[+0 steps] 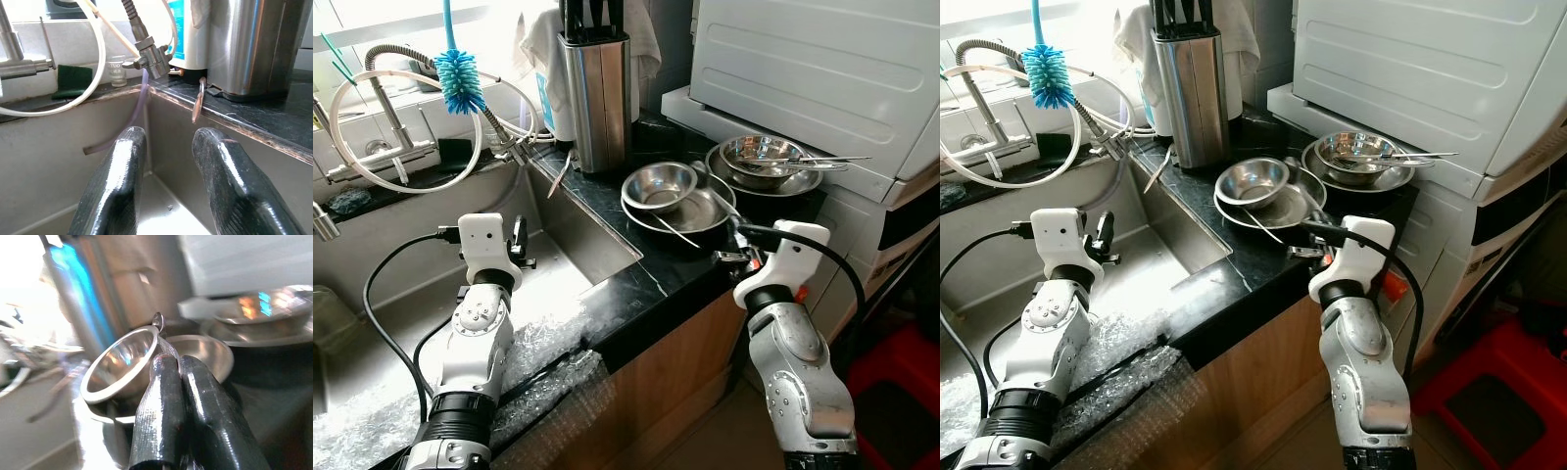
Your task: Kitchen organization
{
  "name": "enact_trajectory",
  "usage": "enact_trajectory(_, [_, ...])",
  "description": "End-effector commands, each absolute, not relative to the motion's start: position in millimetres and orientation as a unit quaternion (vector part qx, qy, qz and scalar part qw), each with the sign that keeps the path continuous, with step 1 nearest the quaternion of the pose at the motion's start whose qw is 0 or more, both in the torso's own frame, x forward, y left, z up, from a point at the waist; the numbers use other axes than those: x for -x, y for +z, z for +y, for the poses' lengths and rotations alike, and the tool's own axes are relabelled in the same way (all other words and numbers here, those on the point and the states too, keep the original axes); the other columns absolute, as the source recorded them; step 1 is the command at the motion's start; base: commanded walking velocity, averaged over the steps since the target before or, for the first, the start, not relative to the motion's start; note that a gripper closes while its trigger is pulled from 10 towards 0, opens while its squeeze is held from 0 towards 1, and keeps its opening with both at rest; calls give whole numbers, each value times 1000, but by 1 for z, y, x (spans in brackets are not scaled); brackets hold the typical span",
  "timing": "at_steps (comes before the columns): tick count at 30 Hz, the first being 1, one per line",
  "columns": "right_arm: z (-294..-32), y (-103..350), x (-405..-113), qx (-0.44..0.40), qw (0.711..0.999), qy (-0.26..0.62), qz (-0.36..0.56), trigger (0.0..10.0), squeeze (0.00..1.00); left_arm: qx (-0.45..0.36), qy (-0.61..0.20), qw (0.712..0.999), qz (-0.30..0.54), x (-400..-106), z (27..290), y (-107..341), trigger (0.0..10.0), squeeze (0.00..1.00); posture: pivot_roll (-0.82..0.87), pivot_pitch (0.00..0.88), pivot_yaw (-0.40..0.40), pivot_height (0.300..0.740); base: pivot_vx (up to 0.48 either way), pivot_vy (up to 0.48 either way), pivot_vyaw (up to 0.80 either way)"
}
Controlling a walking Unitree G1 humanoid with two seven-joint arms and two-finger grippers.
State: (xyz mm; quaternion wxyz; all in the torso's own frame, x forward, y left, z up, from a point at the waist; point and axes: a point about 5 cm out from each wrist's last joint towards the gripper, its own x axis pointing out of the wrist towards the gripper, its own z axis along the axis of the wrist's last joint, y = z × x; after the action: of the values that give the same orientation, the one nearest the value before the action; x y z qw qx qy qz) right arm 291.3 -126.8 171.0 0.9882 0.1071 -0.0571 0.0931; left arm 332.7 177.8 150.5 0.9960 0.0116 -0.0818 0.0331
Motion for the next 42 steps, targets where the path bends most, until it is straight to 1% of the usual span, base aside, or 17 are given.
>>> enact_trajectory(1, [-116,185,-289,-111,982,130,-84,10000,0,-20,32,997,-65,-330,175,139,10000,0,-212,0,23,740,0,0,0])
enact_trajectory(3, [-115,188,-289,-111,980,136,-89,10000,0,-18,32,997,-65,-330,175,139,10000,0,-213,0,23,740,0,0,0])
enact_trajectory(9, [-121,189,-289,-111,982,119,-90,10000,0,-14,26,997,-66,-330,172,139,10000,0,-212,0,22,740,0,0,0])
enact_trajectory(14, [-131,187,-289,-109,986,88,-89,10000,0,-11,24,997,-68,-330,171,139,10000,0,-214,0,22,740,0,0,0])
enact_trajectory(15, [-138,188,-289,-109,988,65,-92,10000,0,-10,23,997,-69,-330,171,139,10000,0,-214,0,23,740,0,0,0])
enact_trajectory(19, [-147,190,-291,-105,989,29,-100,10000,0,-9,23,997,-70,-330,172,139,10000,0,-215,0,23,740,0,0,0])
enact_trajectory(23, [-149,192,-291,-93,990,26,-103,10000,0,-8,23,997,-70,-330,172,139,10000,0,-214,0,24,740,0,0,0])
enact_trajectory(25, [-143,196,-292,-89,989,50,-108,10000,0,-8,24,997,-71,-330,172,140,10000,0,-214,0,24,740,0,0,0])
enact_trajectory(29, [-142,197,-292,-89,989,49,-108,10000,0,-8,24,997,-71,-330,172,140,10000,0,-214,0,24,740,0,0,0])
enact_trajectory(32, [-110,204,-289,-115,976,156,-97,10000,0,-25,19,996,-87,-331,169,147,10000,0,-213,0,21,740,0,0,0])
enact_trajectory(34, [-90,206,-287,-128,967,206,-84,10000,0,-37,12,994,-98,-331,166,150,10000,0,-212,0,19,740,0,0,0])
enact_trajectory(35, [-90,206,-287,-128,967,206,-84,10000,0,-37,12,994,-98,-331,166,150,10000,0,-212,0,19,740,0,0,0])
enact_trajectory(36, [-81,204,-285,-130,963,225,-74,10000,0,-42,12,994,-104,-331,165,153,10000,0,-212,0,15,740,0,0,0])
enact_trajectory(37, [-77,203,-284,-133,960,235,-69,10000,0,-46,12,993,-108,-331,165,154,10000,0,-211,0,14,740,0,0,0])
enact_trajectory(40, [-59,197,-280,-170,944,282,-21,10000,0,-75,0,989,-131,-331,161,161,10000,0,-207,0,10,740,0,0,0])
enact_trajectory(42, [-56,197,-279,-165,943,289,-26,10000,0,-83,-3,987,-139,-330,159,164,10000,0,-205,0,8,740,0,0,0])
